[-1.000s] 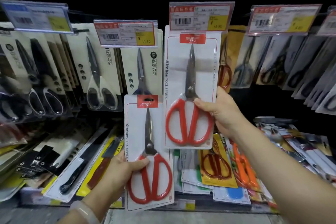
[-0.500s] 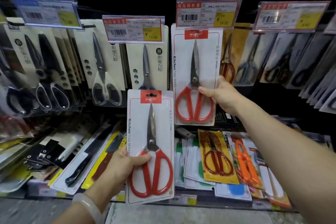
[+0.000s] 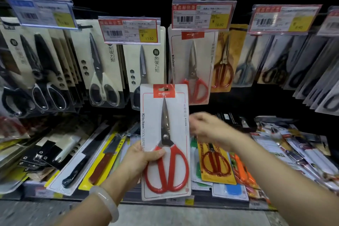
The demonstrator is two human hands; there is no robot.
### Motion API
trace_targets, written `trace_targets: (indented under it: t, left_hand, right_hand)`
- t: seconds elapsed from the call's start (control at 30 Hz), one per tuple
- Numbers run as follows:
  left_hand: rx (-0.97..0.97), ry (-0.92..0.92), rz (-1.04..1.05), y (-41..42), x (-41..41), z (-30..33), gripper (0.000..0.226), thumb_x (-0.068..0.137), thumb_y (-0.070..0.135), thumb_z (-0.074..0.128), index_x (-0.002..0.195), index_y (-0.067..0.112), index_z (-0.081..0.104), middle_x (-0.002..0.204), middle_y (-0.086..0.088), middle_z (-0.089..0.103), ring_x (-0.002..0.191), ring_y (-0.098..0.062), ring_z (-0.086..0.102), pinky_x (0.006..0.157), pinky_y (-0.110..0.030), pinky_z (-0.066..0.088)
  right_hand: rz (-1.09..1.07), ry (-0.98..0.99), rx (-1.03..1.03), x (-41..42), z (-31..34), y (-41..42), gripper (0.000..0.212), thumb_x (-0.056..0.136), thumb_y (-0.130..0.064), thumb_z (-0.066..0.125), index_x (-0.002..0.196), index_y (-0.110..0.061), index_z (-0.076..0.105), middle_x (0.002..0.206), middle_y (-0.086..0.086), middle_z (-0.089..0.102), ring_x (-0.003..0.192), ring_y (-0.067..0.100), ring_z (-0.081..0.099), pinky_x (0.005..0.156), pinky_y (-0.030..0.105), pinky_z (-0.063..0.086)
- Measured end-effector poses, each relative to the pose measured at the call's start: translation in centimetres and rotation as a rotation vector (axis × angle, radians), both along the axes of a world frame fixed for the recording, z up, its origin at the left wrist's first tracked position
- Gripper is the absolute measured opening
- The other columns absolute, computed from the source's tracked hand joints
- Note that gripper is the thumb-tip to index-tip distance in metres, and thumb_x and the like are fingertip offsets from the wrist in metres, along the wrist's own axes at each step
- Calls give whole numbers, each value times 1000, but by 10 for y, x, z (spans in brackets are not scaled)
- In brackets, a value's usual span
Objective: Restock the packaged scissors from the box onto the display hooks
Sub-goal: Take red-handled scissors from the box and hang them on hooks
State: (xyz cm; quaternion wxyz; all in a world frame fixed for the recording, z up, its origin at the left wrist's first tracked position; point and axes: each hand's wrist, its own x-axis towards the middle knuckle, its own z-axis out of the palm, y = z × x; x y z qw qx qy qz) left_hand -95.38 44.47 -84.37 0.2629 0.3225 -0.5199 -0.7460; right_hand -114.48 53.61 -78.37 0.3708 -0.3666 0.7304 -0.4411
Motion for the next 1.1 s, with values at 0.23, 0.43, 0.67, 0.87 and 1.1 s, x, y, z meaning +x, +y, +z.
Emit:
trace_targets:
  t: [0.23,0.43,0.67,0.87,1.1]
  left_hand:
    - [-117,-25,-26,11,-35,13,43,71,-4,73,110,7,61,101,-15,73,92,-32,70,84,-46,56]
    - [-312,-4,56,9,-56,46,42,66,1,80,101,14,62,98,-9,72,92,-27,69,84,-43,56]
    - [-389,105,65,-7,-68,91,44,64,2,80,105,10,63,101,-11,72,92,-26,69,84,-40,55]
    - [-375,123,31,-13,-69,91,33,70,-1,74,98,12,63,95,-9,71,85,-22,68,78,-33,56]
    - [-319,80,-37,-22,-79,90,40,79,1,68,117,0,57,102,-12,68,88,-22,66,81,-32,53]
  right_hand:
    - [-47,-35,-255,7,-28,24,39,77,0,71,111,-14,58,108,14,69,94,22,68,81,34,58]
    - [-36,151,-446,-3,6,30,37,80,-1,67,103,-27,54,105,-3,66,98,11,65,86,33,55]
    - [-48,222,-566,-10,50,17,42,82,-6,67,119,-16,50,113,1,64,103,11,63,88,33,55]
    - [-80,165,-562,-8,48,13,34,84,-5,65,113,-13,50,115,11,63,106,23,62,91,43,52]
    - [-101,58,-478,-18,48,2,31,86,-10,62,114,-14,50,114,12,64,104,25,64,90,41,53]
